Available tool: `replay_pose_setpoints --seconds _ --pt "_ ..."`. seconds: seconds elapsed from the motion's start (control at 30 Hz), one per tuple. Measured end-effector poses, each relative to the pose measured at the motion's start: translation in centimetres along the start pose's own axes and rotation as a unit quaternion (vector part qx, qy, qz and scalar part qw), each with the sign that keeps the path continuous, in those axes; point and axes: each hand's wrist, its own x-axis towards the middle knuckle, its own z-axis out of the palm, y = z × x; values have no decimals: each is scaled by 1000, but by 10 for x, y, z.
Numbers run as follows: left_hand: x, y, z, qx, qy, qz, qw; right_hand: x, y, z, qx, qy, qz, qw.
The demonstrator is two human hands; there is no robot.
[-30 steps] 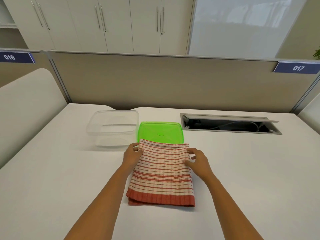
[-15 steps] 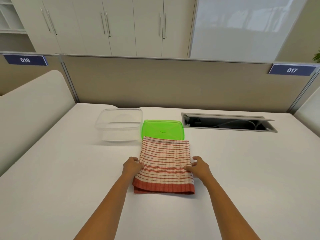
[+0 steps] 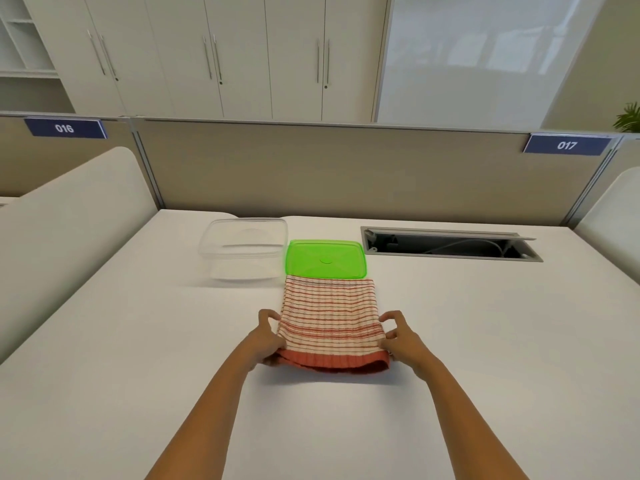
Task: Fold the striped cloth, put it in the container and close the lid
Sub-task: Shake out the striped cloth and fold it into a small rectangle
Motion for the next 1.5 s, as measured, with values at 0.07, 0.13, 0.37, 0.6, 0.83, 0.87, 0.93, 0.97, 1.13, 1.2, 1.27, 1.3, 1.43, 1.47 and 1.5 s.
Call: replay_pose_setpoints --seconds 0.07,0.13,0.37,0.6,0.83,0.87,0.93,0.97,1.13,1.2,1.27,1.3,1.43,1.47,1.5 --pt "-6 -1 -9 -45 -32 26 998 -6 -1 -6 28 -30 -20 999" --pt "-11 -3 -18 -74 -95 52 991 -10 -1 -10 13 -55 -41 998" --pt "-18 -5 -42 -105 -228 96 963 -14 -3 -23 -72 -18 -137 988" --pt "-7 2 -52 33 -120 185 975 -3 -5 -28 3 33 -140 990" --pt "24 11 -45 100 98 290 947 10 -11 -24 63 15 -129 990" --pt "30 14 -44 93 123 292 944 13 -12 -23 72 24 -128 989" --pt "40 20 -40 64 148 290 943 19 -15 -20 81 46 -124 988" --pt "44 23 -38 44 151 285 946 23 -17 -18 82 58 -121 988" --pt "66 43 -24 -5 167 252 953 50 -23 -7 95 119 -91 984" --pt "77 47 -19 11 177 240 954 59 -23 -3 93 142 -76 983" --pt "87 50 -15 31 185 226 956 68 -21 1 92 162 -62 980" --pt "92 51 -13 40 190 219 956 72 -20 4 91 173 -53 979" --pt "105 44 -2 31 196 186 962 84 -15 10 69 210 -18 975" --pt "108 40 -1 16 197 173 965 87 -14 10 69 215 -9 974" --pt "110 37 0 -2 198 159 967 88 -13 10 73 219 -2 973"
